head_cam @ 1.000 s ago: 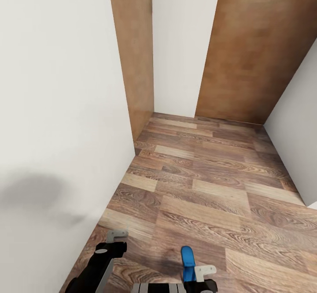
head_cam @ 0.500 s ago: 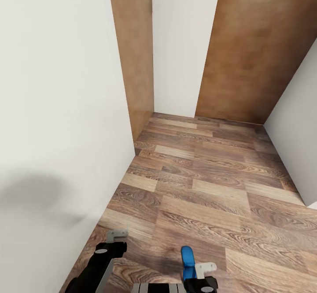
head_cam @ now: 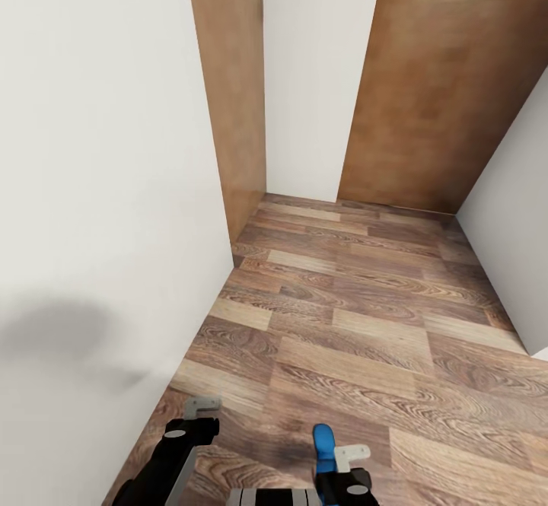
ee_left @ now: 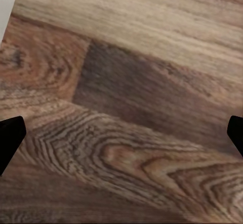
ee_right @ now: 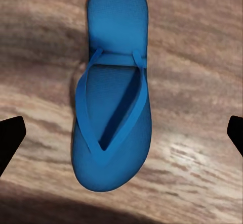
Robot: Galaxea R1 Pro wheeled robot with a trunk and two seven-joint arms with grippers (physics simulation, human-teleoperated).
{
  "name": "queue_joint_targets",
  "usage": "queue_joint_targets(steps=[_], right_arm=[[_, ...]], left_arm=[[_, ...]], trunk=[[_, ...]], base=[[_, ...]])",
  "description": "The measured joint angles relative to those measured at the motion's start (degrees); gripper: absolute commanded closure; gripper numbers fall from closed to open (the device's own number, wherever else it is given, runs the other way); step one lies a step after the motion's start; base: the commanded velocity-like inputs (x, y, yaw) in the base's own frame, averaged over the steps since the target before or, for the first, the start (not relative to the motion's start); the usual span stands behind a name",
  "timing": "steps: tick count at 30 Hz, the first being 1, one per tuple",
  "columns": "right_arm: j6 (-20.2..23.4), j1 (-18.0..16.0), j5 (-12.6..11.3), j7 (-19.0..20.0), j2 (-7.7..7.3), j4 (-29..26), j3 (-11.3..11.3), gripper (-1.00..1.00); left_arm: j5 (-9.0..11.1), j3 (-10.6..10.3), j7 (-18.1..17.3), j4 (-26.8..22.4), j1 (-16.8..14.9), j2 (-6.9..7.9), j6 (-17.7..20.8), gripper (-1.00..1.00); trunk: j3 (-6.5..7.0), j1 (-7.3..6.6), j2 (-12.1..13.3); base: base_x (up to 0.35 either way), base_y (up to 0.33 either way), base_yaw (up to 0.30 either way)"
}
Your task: In the bedroom, move the book from the bed onto either nightstand, and place the two sandals side by side next to the bed.
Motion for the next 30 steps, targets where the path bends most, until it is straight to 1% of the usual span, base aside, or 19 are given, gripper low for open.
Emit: queue_joint_targets(steps=[7, 24, 26, 30], right_arm=[[0.08, -0.5, -0.01, 0.65, 0.04, 0.01, -0.01, -1.0], [0.19, -2.93, -0.16, 0.92, 0.03, 0.29, -0.01, -1.0], [0.73, -3.66, -0.2, 0.92, 0.04, 0.37, -0.01, -1.0], [3.47, -4.72, -0.2, 0.87, 0.01, 0.47, -0.01, -1.0]], left_arm=[[0.0, 0.0, -0.03, 0.0, 0.0, 0.01, -0.04, -1.0], [0.0, 0.0, -0.06, 0.0, 0.0, 0.02, -0.05, -1.0], [0.0, 0.0, -0.06, 0.0, 0.0, 0.02, -0.05, -1.0], [0.0, 0.0, -0.07, 0.0, 0.0, 0.03, -0.05, -1.0]], trunk=[[-1.55, 0.18, -0.09], [-1.56, 0.18, -0.1], [-1.56, 0.18, -0.1], [-2.44, 0.28, -0.15]], base=[[0.0, 0.0, 0.0], [0.0, 0.0, 0.0], [0.0, 0.0, 0.0], [0.0, 0.0, 0.0]])
